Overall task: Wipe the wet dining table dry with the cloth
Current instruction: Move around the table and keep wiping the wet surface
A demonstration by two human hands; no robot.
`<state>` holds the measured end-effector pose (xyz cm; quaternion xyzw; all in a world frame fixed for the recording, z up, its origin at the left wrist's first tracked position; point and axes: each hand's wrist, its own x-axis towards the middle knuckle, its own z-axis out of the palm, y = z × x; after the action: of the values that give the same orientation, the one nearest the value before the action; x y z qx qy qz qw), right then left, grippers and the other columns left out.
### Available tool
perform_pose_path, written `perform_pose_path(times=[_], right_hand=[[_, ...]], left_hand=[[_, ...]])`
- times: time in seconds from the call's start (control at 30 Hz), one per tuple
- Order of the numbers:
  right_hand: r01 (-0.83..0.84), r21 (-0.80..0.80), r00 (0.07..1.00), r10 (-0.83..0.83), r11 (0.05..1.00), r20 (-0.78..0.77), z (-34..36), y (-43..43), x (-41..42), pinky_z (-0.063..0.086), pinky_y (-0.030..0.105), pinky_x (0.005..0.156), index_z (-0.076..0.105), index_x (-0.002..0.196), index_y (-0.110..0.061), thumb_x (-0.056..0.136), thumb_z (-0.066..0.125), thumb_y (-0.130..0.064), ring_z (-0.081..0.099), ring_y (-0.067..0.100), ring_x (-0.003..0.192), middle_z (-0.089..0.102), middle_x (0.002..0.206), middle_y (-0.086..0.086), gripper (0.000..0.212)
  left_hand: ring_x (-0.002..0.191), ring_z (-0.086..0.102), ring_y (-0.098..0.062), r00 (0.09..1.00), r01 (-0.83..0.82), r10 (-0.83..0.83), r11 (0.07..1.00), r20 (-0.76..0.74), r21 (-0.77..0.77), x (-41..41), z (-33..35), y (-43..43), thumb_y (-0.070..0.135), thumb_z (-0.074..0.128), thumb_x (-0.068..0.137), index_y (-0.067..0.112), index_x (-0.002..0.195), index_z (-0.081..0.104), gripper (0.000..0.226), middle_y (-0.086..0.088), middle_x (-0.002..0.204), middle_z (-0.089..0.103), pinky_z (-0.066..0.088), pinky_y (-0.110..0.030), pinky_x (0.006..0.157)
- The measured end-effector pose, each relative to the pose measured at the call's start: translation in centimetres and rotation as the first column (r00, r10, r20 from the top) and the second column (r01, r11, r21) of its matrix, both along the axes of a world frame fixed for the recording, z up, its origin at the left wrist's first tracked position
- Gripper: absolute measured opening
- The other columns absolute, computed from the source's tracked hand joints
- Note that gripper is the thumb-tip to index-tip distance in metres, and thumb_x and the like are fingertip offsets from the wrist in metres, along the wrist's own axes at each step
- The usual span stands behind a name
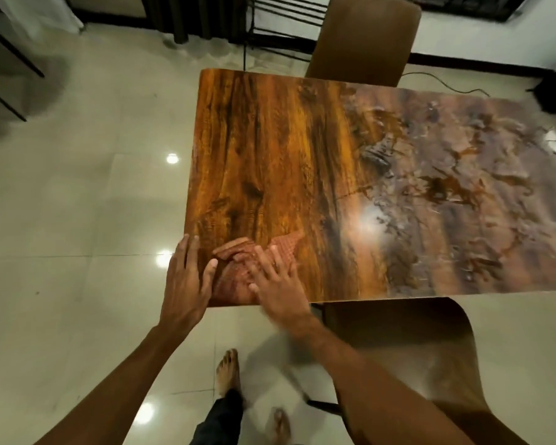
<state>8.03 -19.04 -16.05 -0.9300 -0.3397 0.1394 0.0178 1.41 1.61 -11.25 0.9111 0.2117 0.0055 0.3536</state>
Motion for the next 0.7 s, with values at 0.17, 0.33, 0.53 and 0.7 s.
perform_pose_path(times=[0.17,0.33,0.53,0.7], right_hand=[[0.436,-0.045,0.900,-0.436,0.899,0.004,0.6,-11.5,3.9,0.003,0.065,0.126,-0.003,0.166,-0.035,0.110,0.019,-0.052,-0.018,0.034,0.159,-0.015,0.174,0.001,0.063],[0.280,0.044,0.957,-0.275,0.959,-0.094,0.2,-11.5,2.8,0.007,0.066,0.126,0.013,0.167,-0.031,0.109,0.021,-0.049,-0.008,0.036,0.160,-0.003,0.176,0.003,0.061],[0.440,0.019,0.898,-0.440,0.898,0.000,0.0,-30.0,7.7,-0.005,0.066,0.126,-0.005,0.166,-0.034,0.111,0.014,-0.053,-0.023,0.035,0.157,-0.022,0.172,0.003,0.061],[0.523,0.054,0.852,-0.523,0.850,-0.021,0.2,-35.1,9.1,-0.005,0.066,0.124,-0.005,0.166,-0.030,0.111,0.018,-0.049,-0.022,0.040,0.156,-0.017,0.173,0.008,0.063]], left_hand=[[0.151,0.019,-0.026,0.998,0.056,-0.056,0.998,0.015,0.029,0.9,0.6,-5.6,0.055,0.028,0.097,0.017,0.156,0.025,0.070,-0.005,0.165,0.021,0.014,-0.045,0.124],[0.153,0.013,-0.023,0.985,0.171,-0.172,0.985,0.010,0.033,1.7,0.7,-13.8,0.059,0.025,0.094,0.019,0.158,0.021,0.075,-0.003,0.166,0.014,0.014,-0.045,0.123],[0.153,0.012,-0.021,0.975,0.215,-0.220,0.968,0.025,0.130,2.7,0.9,-22.9,0.049,0.033,0.101,0.019,0.157,0.022,0.065,-0.001,0.167,0.012,0.018,-0.048,0.123],[0.153,0.012,-0.020,0.980,0.183,-0.192,0.973,0.054,0.141,3.8,1.1,-30.7,0.053,0.030,0.102,0.018,0.157,0.021,0.066,-0.002,0.166,0.013,0.014,-0.046,0.124]])
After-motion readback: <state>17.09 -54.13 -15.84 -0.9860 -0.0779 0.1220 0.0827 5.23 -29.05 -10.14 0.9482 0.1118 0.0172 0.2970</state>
